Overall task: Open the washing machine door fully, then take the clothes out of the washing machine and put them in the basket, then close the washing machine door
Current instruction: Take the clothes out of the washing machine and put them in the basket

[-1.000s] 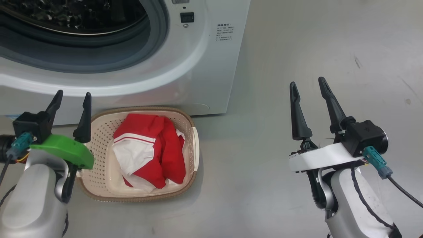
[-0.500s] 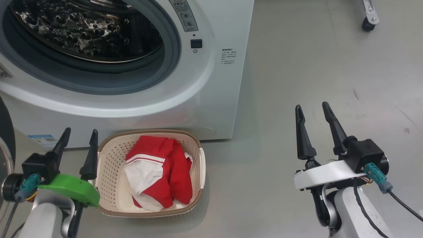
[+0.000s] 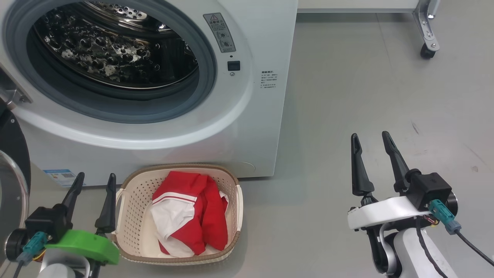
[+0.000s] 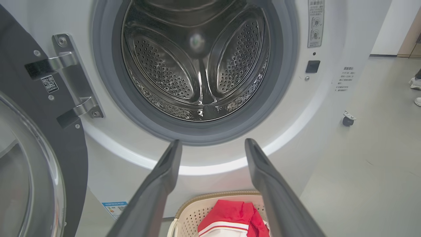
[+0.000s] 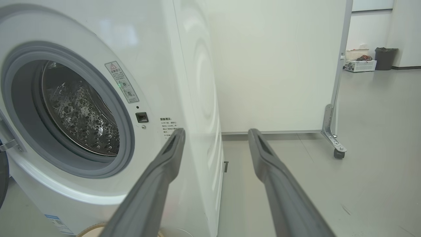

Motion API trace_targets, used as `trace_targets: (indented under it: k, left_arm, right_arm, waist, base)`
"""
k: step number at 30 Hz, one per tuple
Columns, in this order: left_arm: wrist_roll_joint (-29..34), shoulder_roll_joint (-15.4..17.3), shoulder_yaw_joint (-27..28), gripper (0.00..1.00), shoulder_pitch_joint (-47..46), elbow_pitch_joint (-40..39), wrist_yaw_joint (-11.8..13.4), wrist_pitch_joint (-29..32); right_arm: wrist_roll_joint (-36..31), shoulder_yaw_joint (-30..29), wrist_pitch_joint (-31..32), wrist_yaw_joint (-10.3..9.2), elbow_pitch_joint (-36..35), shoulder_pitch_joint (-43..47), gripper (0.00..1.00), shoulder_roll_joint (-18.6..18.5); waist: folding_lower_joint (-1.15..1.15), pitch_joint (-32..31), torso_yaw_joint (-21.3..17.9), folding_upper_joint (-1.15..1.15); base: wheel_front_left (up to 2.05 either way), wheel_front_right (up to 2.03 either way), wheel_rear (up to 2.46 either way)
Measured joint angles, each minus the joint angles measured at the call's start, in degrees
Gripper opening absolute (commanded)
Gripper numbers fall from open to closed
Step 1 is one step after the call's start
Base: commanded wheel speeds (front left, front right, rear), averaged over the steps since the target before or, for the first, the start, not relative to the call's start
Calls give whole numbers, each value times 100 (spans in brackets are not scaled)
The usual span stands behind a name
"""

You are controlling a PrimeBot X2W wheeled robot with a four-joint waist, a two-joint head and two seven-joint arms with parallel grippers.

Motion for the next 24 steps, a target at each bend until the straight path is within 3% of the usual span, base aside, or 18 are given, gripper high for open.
trace_targets:
  k: [10,24]
  left_arm:
    - [0,-254,116,100,283,-358,0,0]
    - [108,-366,181,100,475,-635,0,0]
  right_arm:
    - [0,-54,0,60,-15,98,100,1]
    - [1,-68,0,118,-21,126,100,2]
  waist:
    - [0,-83,-7,0]
    - [0,-187,-16,0]
  base:
    - [0,0,0]
    - [0,0,0]
